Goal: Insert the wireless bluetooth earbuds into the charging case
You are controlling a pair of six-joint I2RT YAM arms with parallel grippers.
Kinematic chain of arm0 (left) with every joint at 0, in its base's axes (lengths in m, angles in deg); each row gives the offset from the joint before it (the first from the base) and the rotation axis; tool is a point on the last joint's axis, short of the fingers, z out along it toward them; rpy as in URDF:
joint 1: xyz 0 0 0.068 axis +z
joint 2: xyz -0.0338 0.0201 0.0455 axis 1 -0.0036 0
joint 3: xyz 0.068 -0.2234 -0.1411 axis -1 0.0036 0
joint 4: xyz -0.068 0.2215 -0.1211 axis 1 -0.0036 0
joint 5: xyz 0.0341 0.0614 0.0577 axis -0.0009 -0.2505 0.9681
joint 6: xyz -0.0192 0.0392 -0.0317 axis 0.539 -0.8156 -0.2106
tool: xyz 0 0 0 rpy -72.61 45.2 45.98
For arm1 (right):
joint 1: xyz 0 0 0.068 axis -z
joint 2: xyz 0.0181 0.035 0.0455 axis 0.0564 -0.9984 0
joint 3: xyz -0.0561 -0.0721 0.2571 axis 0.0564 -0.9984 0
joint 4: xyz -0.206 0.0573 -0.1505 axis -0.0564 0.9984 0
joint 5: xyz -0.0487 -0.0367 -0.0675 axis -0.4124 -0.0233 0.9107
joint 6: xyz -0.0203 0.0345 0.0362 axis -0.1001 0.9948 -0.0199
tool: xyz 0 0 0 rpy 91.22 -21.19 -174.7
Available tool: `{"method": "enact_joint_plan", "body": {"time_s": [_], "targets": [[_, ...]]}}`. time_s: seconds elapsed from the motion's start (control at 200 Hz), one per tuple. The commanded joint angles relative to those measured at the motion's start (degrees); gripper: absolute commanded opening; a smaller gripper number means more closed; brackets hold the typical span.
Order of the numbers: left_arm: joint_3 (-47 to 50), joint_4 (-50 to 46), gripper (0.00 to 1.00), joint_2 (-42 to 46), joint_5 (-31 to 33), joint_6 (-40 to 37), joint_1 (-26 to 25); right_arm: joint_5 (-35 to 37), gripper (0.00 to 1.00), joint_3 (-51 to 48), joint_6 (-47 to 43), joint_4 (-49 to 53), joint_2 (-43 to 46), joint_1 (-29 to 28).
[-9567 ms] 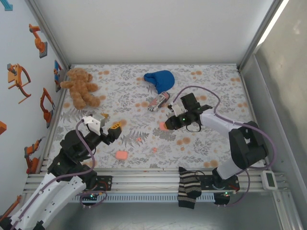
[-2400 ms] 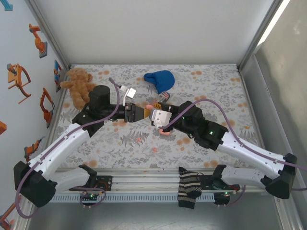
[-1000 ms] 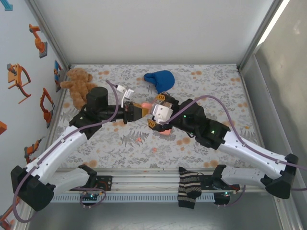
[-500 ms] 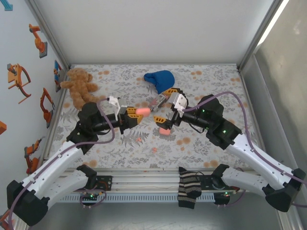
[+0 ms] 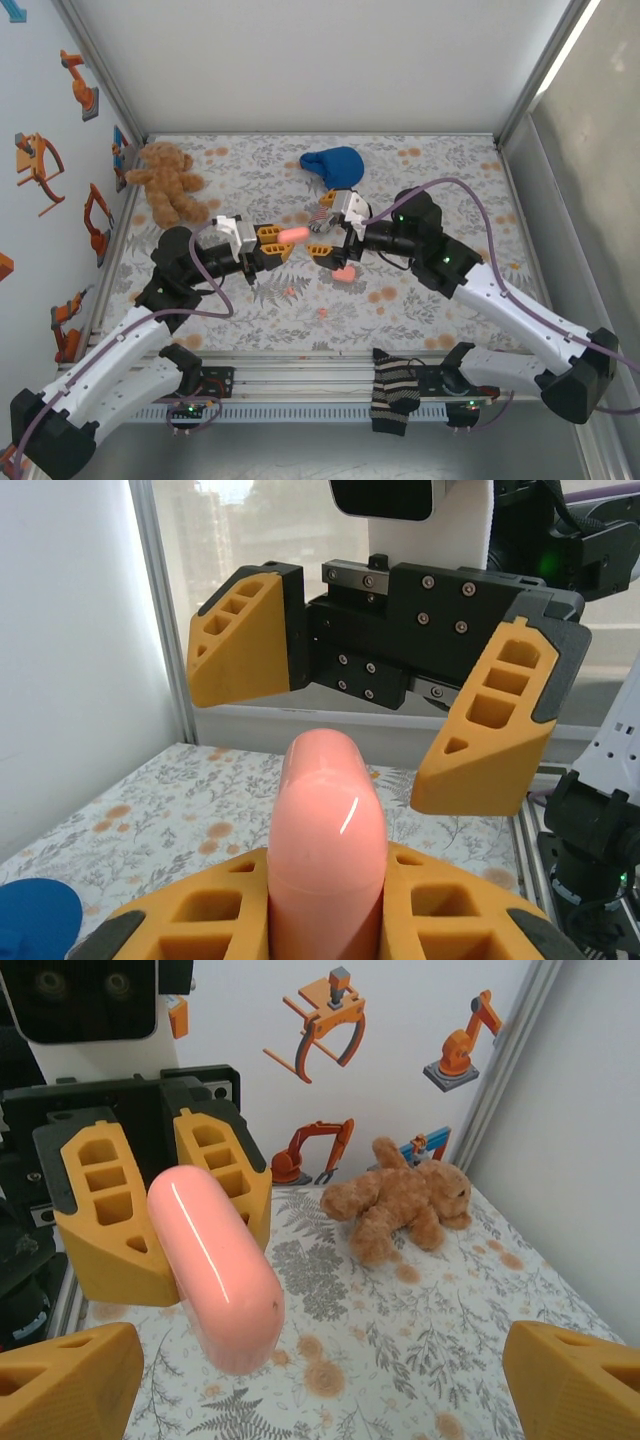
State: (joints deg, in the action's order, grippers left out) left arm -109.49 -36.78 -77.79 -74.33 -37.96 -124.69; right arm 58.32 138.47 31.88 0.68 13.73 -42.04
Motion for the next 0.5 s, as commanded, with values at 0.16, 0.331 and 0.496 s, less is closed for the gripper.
{"method": "enact_joint_plan", "body": {"time_s": [0.16, 0.331, 0.496], "targets": [[-0.3, 2.1, 0.0, 0.5, -0.9, -2.0, -0.4, 1.9, 0.89, 2.6, 0.9, -2.2, -0.7, 0.1], [-0.5, 2.3, 0.0, 0.5, -1.4, -2.0, -0.6, 2.7, 0.87, 3.8, 1.4, -1.9, -2.1, 0.2], [-0.6, 2.1, 0.0, 0.5, -1.3, -2.1, -0.6, 4.3, 0.85, 4.9, 1.8, -2.3, -2.6, 0.2]]}}
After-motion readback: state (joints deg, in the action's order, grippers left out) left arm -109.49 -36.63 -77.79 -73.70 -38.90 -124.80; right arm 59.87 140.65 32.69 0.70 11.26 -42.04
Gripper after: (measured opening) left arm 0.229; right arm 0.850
